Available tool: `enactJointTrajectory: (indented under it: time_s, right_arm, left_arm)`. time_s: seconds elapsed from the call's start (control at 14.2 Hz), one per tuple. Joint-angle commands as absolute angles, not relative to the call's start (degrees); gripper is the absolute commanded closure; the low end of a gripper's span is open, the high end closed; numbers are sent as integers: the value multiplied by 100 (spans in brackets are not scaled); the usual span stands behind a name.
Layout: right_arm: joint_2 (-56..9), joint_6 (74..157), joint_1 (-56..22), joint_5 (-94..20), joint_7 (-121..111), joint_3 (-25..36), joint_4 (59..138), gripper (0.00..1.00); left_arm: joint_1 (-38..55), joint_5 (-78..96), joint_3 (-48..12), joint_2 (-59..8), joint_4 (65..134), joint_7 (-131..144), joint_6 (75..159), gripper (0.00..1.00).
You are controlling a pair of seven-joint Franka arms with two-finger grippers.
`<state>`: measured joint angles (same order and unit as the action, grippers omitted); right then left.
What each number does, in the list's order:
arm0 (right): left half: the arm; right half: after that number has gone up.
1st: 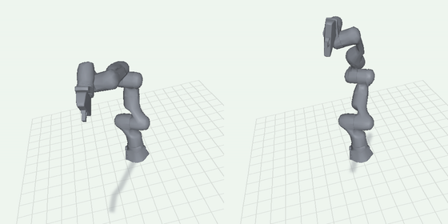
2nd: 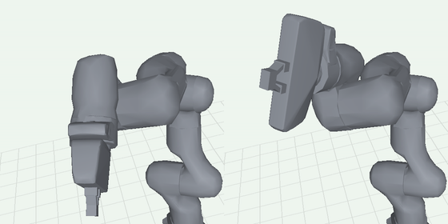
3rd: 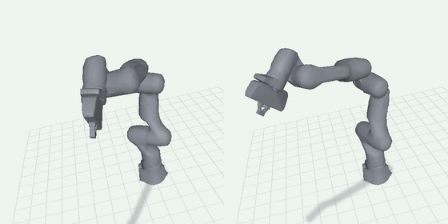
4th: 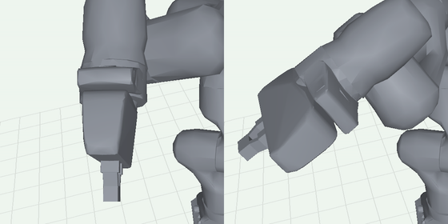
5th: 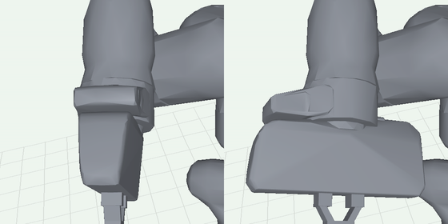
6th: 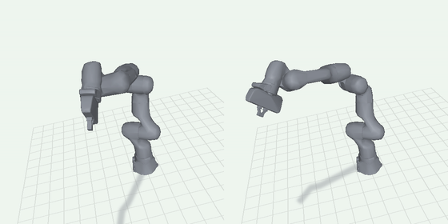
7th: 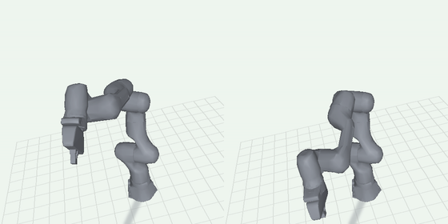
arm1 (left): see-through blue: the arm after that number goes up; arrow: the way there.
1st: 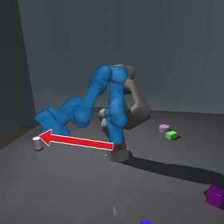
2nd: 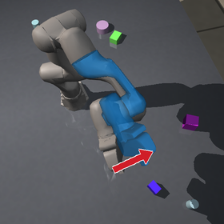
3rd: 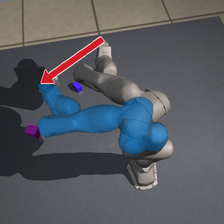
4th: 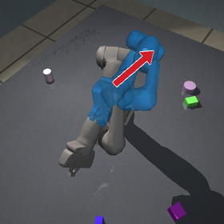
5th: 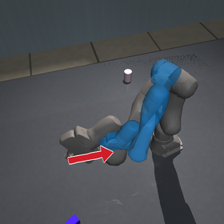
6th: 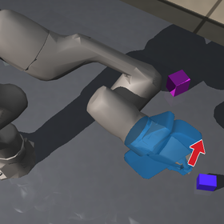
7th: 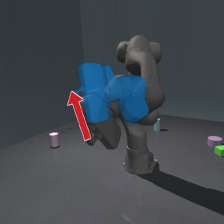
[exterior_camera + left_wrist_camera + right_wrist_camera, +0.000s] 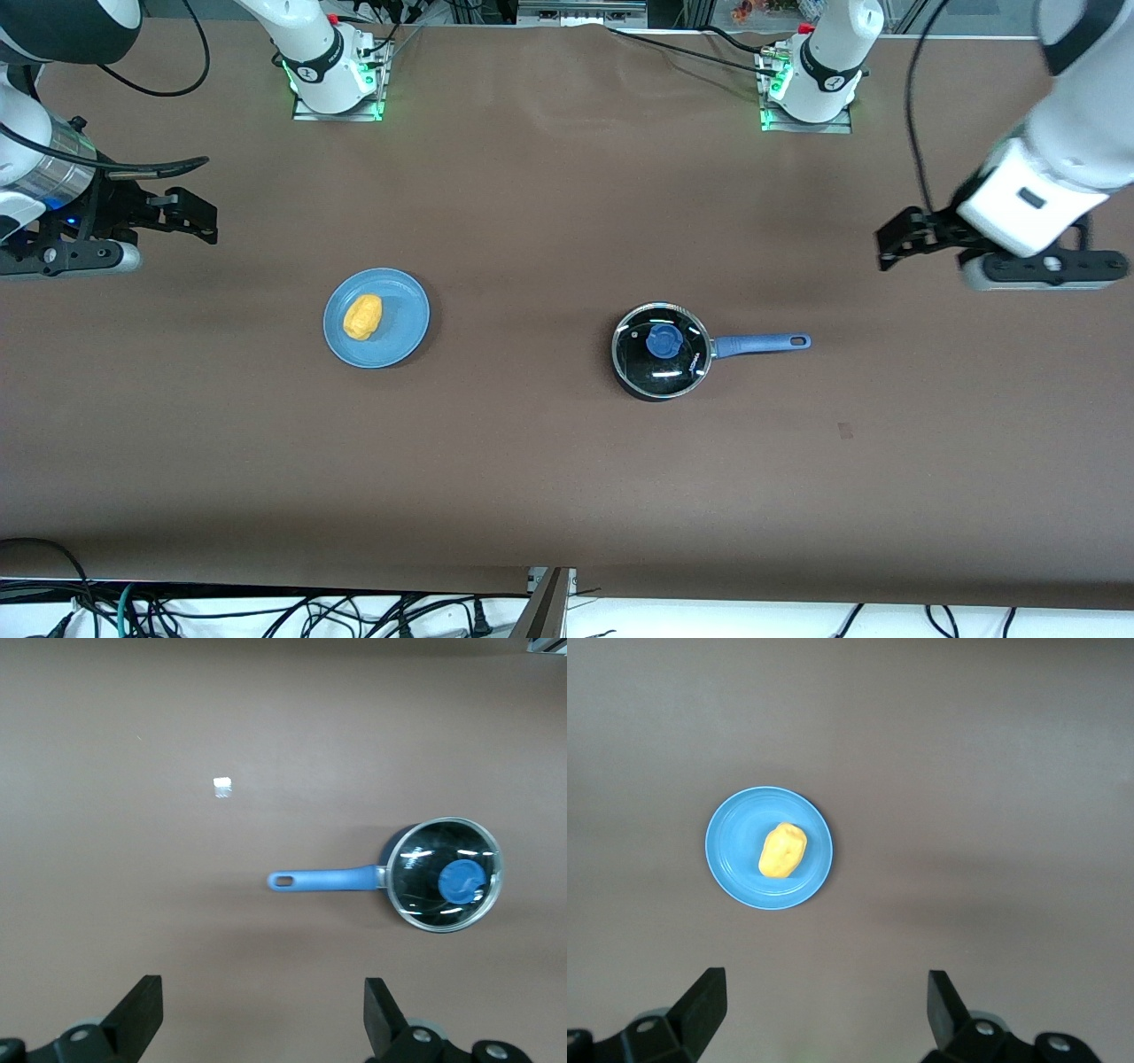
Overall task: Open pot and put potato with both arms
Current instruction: 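Move the left gripper over the glass lid's blue knob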
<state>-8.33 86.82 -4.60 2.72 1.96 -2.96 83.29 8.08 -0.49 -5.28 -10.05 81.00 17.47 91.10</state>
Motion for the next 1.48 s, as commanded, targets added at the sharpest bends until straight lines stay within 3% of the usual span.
enactJointTrajectory:
  time_s: [0.0, 0.7, 1.12, 1.4]
  right_arm:
    - [-870, 8675, -448, 281, 150, -308, 8235, 0]
    - [-888, 8675, -448, 273, 158, -316, 8235, 0]
    - [-896, 8684, -457, 272, 158, -325, 8235, 0]
    - [-914, 8684, -457, 272, 158, -325, 8235, 0]
  left_arm:
    - [1238, -35, -483, -1212, 7980, 2555, 9088, 0]
    - [2170, -710, -483, -2346, 8191, 4391, 10273, 0]
    - [2294, -756, -501, -2908, 8244, 5176, 11195, 0]
    - [2277, -730, -519, -3085, 8647, 5300, 12074, 0]
